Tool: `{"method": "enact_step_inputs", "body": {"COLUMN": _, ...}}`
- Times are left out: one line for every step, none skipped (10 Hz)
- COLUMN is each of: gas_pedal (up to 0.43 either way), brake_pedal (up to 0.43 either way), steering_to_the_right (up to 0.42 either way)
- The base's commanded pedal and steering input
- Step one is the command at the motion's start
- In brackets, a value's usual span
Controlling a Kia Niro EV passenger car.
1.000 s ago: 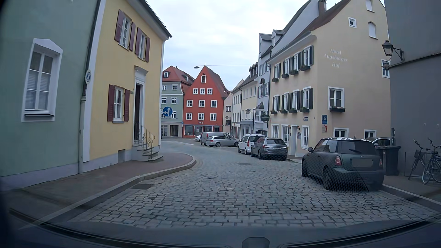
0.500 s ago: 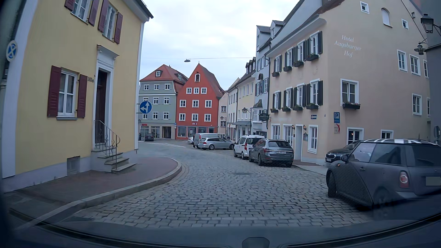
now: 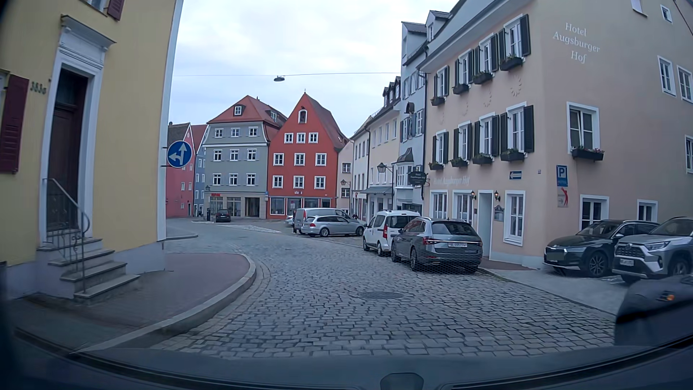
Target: Follow the waypoints while adhering to traffic rules and regulations
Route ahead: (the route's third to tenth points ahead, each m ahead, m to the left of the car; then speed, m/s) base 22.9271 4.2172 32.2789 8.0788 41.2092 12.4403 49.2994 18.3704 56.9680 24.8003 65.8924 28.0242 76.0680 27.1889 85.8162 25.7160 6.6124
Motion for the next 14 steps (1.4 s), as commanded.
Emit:
{"method": "enact_step_inputs", "body": {"gas_pedal": 0.0, "brake_pedal": 0.0, "steering_to_the_right": -0.006}}
{"method": "enact_step_inputs", "body": {"gas_pedal": 0.0, "brake_pedal": 0.0, "steering_to_the_right": -0.01}}
{"method": "enact_step_inputs", "body": {"gas_pedal": 0.0, "brake_pedal": 0.0, "steering_to_the_right": -0.024}}
{"method": "enact_step_inputs", "body": {"gas_pedal": 0.0, "brake_pedal": 0.0, "steering_to_the_right": -0.046}}
{"method": "enact_step_inputs", "body": {"gas_pedal": 0.0, "brake_pedal": 0.0, "steering_to_the_right": -0.053}}
{"method": "enact_step_inputs", "body": {"gas_pedal": 0.0, "brake_pedal": 0.0, "steering_to_the_right": -0.061}}
{"method": "enact_step_inputs", "body": {"gas_pedal": 0.0, "brake_pedal": 0.0, "steering_to_the_right": -0.069}}
{"method": "enact_step_inputs", "body": {"gas_pedal": 0.0, "brake_pedal": 0.0, "steering_to_the_right": -0.078}}
{"method": "enact_step_inputs", "body": {"gas_pedal": 0.0, "brake_pedal": 0.0, "steering_to_the_right": -0.086}}
{"method": "enact_step_inputs", "body": {"gas_pedal": 0.039, "brake_pedal": 0.0, "steering_to_the_right": -0.084}}
{"method": "enact_step_inputs", "body": {"gas_pedal": 0.047, "brake_pedal": 0.0, "steering_to_the_right": -0.084}}
{"method": "enact_step_inputs", "body": {"gas_pedal": 0.059, "brake_pedal": 0.0, "steering_to_the_right": -0.089}}
{"method": "enact_step_inputs", "body": {"gas_pedal": 0.059, "brake_pedal": 0.0, "steering_to_the_right": -0.091}}
{"method": "enact_step_inputs", "body": {"gas_pedal": 0.059, "brake_pedal": 0.0, "steering_to_the_right": -0.1}}
